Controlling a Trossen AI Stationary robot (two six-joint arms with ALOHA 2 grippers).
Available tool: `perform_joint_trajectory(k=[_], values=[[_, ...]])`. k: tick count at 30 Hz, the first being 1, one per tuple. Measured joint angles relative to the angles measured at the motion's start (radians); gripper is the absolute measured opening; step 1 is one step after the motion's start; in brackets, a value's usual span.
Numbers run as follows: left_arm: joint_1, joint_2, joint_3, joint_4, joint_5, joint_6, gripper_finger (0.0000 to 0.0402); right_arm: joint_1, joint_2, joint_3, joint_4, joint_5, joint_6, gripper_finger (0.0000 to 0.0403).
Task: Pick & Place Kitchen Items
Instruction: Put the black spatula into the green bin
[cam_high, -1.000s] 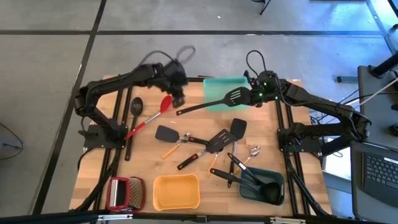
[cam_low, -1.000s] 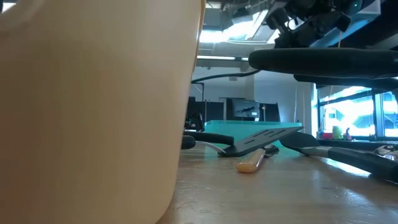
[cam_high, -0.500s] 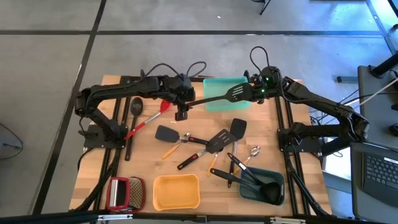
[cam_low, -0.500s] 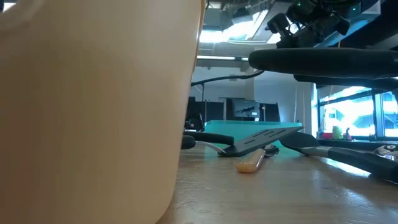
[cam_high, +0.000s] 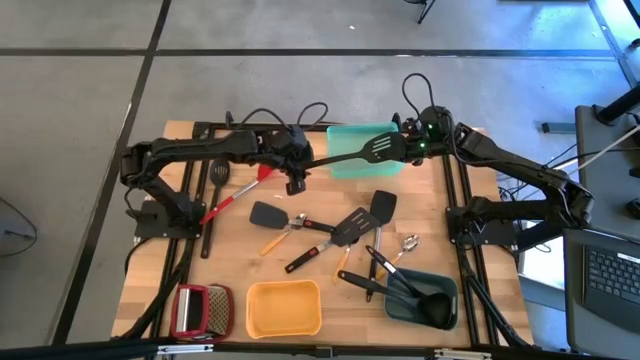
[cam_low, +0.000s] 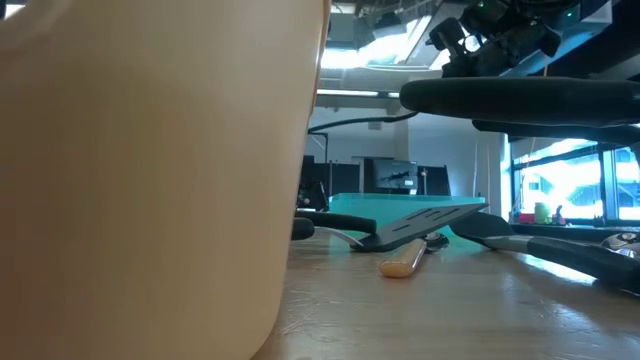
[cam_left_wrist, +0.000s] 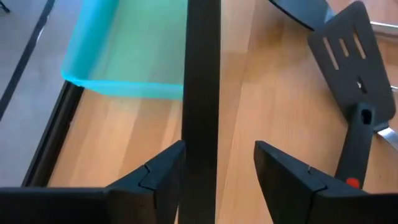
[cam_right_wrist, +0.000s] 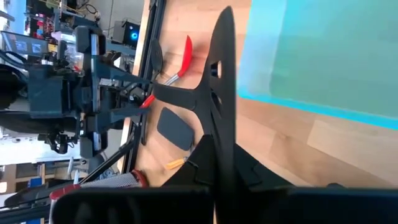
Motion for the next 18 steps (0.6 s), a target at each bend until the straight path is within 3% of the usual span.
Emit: perform_joint_trajectory(k=[9,18], values=[[0.001,0.0,0.0,0.022,-0.105,0.014,0.0212,0.001,0.0,0.0,0.003,-0.013,0.003,0.0005],[0.011,0.005,0.0,0.029,-0.068,0.016,0.0212,0.001,0.0,0.0,0.01,-0.013,0.007,0.0005]])
